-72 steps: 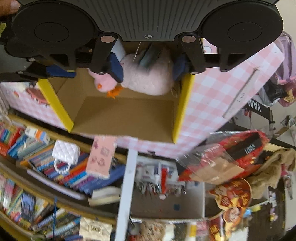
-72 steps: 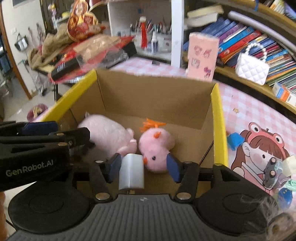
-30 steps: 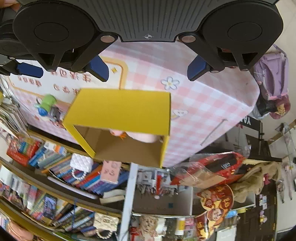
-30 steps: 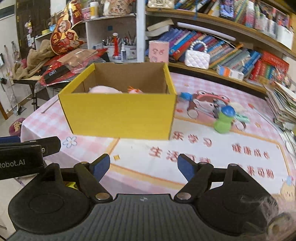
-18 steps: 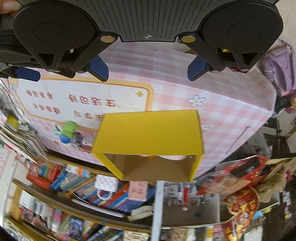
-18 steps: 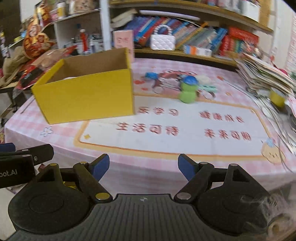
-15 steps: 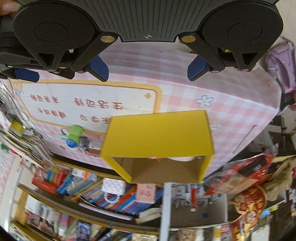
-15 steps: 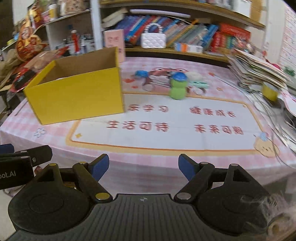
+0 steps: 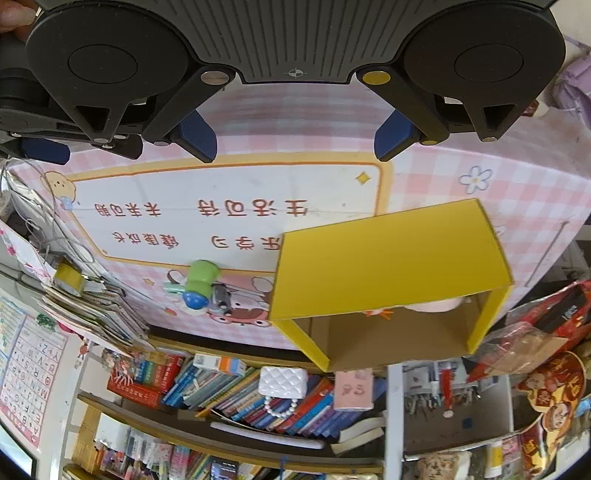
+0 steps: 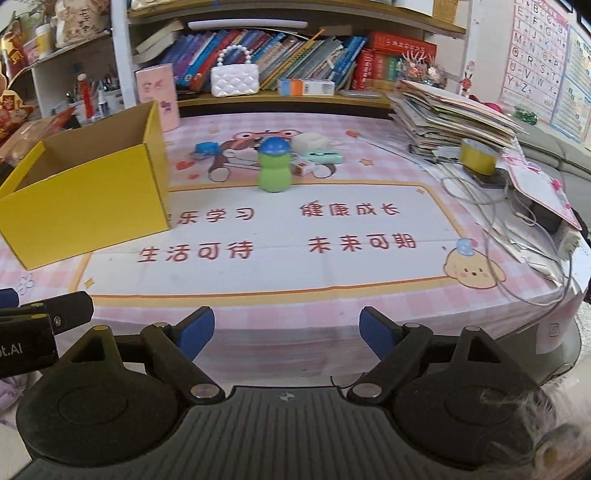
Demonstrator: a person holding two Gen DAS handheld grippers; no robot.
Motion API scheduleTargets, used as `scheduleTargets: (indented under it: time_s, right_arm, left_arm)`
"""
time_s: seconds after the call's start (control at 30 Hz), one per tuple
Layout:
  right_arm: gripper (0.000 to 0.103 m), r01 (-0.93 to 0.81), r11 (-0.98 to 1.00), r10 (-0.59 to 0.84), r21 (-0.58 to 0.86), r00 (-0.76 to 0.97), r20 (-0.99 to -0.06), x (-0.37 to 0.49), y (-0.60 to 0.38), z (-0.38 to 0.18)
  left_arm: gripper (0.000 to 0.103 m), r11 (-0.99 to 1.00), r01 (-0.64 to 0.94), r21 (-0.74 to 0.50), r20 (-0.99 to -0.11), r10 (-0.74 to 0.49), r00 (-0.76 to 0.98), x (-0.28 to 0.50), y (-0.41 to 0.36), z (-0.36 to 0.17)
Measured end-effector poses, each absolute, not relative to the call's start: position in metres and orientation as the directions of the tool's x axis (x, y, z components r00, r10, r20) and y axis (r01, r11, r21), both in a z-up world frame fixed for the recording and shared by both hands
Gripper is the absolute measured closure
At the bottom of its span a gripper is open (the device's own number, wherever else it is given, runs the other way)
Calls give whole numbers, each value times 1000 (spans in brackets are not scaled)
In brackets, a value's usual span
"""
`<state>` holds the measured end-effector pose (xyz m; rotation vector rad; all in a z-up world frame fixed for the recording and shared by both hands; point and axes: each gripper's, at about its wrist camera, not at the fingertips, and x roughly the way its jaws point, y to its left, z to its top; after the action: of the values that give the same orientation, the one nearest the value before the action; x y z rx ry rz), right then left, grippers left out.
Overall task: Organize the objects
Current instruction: 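Withdraw both tools from the box back toward the table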
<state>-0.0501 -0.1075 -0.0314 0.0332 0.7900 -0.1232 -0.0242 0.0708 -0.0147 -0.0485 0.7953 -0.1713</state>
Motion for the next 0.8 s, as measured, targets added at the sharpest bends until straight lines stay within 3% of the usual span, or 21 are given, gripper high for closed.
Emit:
scheduleTargets:
  time_s: [0.8]
  right_arm:
    - [15, 233, 972, -187, -41, 647, -740, -7, -183, -37]
  left_arm:
    - [9, 961, 254, -113, -734, -253, 630, 37, -10, -26]
